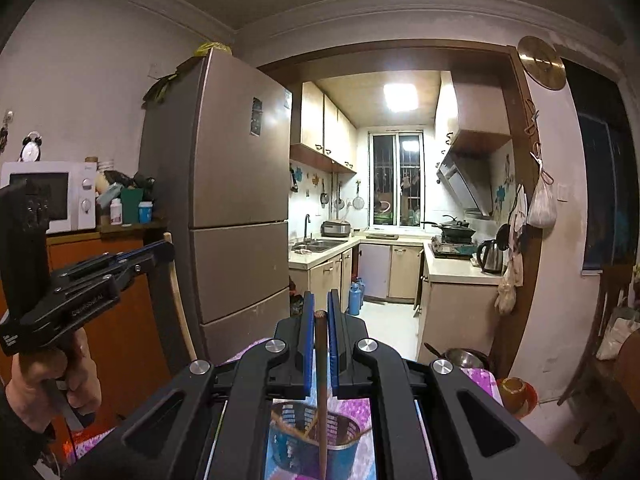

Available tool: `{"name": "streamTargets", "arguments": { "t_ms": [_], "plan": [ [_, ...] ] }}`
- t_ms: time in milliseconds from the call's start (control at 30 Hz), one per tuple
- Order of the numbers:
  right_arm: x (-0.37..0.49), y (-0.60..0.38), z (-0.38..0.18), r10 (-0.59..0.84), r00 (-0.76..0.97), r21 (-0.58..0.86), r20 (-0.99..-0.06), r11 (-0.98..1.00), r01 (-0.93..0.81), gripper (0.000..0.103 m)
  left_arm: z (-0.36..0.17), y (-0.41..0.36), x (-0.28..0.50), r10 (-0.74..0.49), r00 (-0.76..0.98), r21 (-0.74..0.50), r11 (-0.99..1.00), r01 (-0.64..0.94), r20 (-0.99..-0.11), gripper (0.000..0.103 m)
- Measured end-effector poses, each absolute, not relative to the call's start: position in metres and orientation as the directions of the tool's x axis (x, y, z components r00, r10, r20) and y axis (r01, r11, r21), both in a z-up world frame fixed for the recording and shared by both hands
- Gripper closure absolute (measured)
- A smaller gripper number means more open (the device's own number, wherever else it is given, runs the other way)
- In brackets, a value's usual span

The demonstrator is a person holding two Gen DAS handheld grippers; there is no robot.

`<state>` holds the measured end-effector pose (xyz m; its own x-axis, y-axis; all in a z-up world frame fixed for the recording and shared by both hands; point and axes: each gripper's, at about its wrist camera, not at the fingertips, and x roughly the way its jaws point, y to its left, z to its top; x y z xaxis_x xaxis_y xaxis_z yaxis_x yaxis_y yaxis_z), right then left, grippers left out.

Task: Organize utensils
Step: 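Lower both held chopsticks tip-first into the blue holder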

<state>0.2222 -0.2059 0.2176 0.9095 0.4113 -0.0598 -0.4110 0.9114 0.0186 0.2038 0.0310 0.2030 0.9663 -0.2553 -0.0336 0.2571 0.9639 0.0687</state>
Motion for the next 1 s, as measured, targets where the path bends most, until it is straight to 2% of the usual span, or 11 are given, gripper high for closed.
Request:
{"name": "streamTargets", "arguments": {
  "t_ms": [333,1000],
  "plan": [
    [0.279,-0.204,0.225,0.406,0.911,0.05,-0.067,0.914,-0.403,0.096,0.21,0.018,0.251,-0.263,0.964,0.052,0.963,0.264,-0.026,0.098],
    [0.35,-0.187,0.165,0.434,0.886,0.094,-0.162,0.901,-0.423,0.096,0.147,0.014,0.325,-0.281,0.949,0.012,0.958,0.286,-0.141,0.098]
  ]
}}
